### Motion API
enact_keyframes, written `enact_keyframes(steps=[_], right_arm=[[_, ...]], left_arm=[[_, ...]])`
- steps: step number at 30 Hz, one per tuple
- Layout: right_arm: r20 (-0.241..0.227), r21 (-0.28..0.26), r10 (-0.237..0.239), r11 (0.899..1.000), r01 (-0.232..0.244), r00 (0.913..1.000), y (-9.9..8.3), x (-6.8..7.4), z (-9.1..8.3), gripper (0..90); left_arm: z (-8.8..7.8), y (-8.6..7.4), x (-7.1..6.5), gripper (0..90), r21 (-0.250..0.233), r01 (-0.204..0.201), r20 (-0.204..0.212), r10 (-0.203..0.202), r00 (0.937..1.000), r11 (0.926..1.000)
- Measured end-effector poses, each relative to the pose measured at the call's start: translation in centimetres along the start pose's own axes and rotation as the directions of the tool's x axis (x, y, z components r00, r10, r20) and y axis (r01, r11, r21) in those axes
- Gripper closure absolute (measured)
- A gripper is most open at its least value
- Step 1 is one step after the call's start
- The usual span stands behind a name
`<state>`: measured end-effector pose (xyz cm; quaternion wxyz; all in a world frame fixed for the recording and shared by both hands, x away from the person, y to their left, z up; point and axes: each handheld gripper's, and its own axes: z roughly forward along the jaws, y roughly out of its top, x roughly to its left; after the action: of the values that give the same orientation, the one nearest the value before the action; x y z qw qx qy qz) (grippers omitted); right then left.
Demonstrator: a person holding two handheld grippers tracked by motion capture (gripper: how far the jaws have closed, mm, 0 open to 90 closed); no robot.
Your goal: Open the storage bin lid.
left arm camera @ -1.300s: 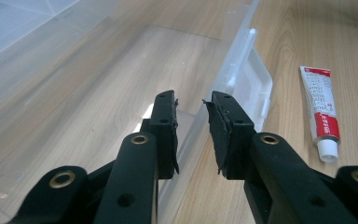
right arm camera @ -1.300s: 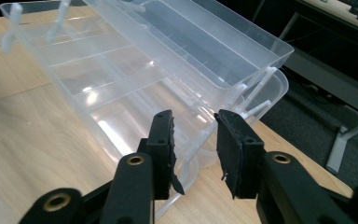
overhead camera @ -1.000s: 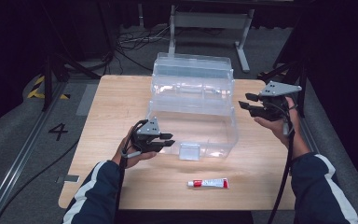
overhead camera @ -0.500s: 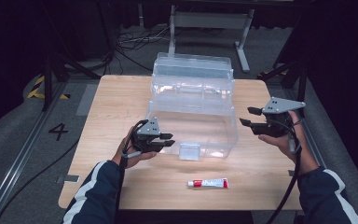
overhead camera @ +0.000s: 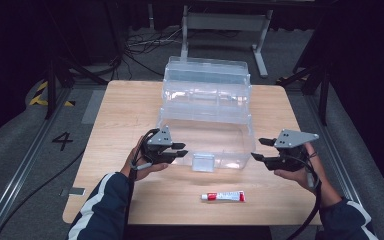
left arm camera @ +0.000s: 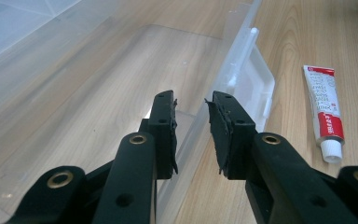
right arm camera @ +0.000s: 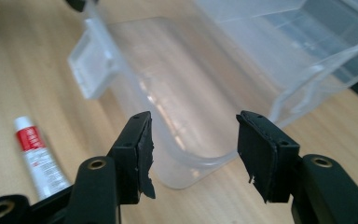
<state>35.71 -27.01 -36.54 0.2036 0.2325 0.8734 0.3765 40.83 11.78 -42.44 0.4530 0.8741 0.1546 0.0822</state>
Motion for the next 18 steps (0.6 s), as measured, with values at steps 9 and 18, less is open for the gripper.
enact_keyframes(steps=[9, 18], right_arm=[[-0.086, 0.063, -0.043, 0.997, 0.048, 0.9954, -1.2, 2.6, 1.6, 45.8], [-0.175, 0.094, -0.092, 0.990, 0.109, 0.9804, -1.6, 5.1, 3.4, 44.2]], left_arm=[[0.0, 0.0, 0.0, 71.3, 0.001, -0.001, 0.001, 0.001, 1.0000, 1.0000], [0.0, 0.0, 0.0, 71.3, 0.001, 0.000, 0.000, 0.000, 1.0000, 1.0000]])
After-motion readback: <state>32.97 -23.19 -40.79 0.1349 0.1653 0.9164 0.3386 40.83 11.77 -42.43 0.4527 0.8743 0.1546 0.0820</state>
